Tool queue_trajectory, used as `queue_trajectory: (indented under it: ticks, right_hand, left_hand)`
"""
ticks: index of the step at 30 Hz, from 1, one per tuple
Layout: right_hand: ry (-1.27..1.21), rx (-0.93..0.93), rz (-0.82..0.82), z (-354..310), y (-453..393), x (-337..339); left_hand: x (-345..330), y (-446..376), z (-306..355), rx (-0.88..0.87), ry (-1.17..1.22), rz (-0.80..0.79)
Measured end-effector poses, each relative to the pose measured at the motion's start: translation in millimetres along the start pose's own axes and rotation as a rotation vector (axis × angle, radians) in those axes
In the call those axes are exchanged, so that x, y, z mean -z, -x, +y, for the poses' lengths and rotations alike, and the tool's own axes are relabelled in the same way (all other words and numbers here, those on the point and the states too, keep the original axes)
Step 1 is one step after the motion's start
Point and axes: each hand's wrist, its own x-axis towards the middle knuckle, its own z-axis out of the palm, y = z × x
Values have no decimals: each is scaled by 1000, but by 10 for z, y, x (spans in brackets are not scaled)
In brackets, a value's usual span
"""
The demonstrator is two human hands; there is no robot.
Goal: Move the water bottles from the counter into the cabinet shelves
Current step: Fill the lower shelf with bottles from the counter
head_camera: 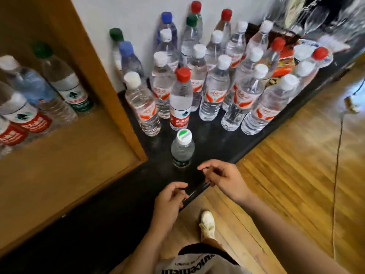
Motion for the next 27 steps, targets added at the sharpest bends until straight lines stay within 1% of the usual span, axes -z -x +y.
queue_trajectory:
  ticks: [3,6,8,11,13,16,22,25,27]
  right_hand:
    - [-46,-52,145,384,-30,551]
    - [-113,-123,297,705,-92,1001]
    - [-136,-155,349,823,-165,1237]
    - [-158,-119,410,848,-304,1483]
    - [-173,-68,436,804,-404,1596]
    - [-195,-15,440,729,-560,1696]
    - [-42,10,513,680,-732,1721]
    - [-13,2,548,694,-761,1699]
    - [-28,1,574,693,-778,1678]
  left_hand:
    - [-540,-181,189,-6,-6,-88]
    - [-981,-389,405,-68,-34,-114]
    - [-1220,-544,595,-138,-60,-87]
    - [-1467,-783,926,-240,-26,19]
    - [-1563,-944,1153,-307,10,88]
    - [-1628,-1148,1437,-385,26,125]
    - [-1677,-1377,1685,-485,-42,114]
    - [-1700,-1427,1706,-508,-79,127]
    - [-1705,-1439,1719,-495,-56,112]
